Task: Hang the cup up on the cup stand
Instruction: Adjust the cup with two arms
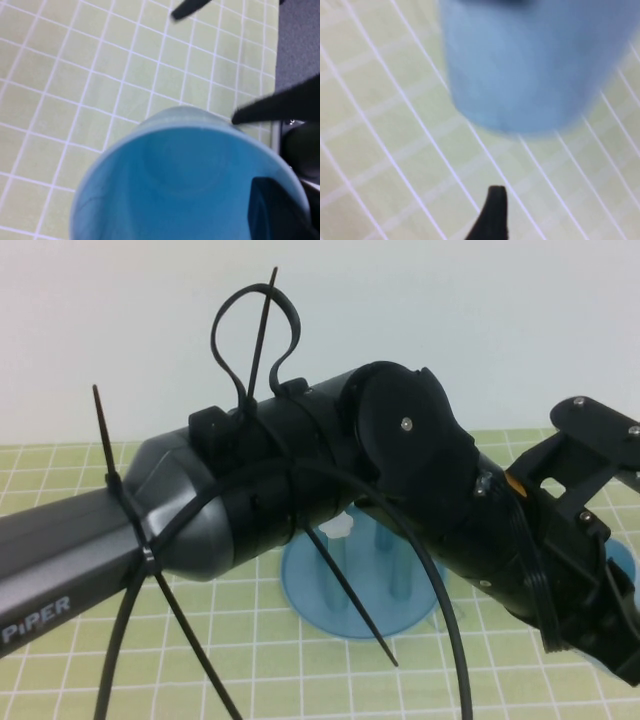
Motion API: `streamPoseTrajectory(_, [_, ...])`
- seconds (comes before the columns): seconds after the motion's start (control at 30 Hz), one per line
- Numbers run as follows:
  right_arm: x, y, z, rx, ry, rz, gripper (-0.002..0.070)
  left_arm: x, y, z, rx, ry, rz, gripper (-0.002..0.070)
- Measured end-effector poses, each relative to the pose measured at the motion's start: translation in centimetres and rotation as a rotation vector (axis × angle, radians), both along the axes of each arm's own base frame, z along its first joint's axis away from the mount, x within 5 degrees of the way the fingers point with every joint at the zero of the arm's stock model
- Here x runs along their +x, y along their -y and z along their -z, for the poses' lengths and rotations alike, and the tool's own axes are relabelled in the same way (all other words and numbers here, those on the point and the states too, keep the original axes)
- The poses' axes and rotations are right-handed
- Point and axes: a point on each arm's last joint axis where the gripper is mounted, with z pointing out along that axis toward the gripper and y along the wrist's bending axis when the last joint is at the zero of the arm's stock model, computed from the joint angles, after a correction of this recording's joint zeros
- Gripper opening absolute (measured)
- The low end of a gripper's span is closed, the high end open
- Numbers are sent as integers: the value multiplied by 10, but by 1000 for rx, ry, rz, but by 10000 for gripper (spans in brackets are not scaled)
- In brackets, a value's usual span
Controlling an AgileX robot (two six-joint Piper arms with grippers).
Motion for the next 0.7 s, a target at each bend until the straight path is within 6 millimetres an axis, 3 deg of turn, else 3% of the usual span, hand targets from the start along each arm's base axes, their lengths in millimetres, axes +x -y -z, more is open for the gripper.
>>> streamPoseTrajectory(0.13, [8,12,-2,15,37,261,667,14,-4,-9,-55,2,-61,0])
streamPoseTrajectory(0.3, [23,23,-16,220,209,644,543,42,-18,-18,-184,-53,-176,0])
streamPoseTrajectory(0.47, [32,22,-34,539,415,763,500,61,-30,-32,-365,-97,-217,0])
streamPoseTrajectory(0.7, [33,17,-70,1050,606,790,494,62,-27,-49,-549,-20,-180,0])
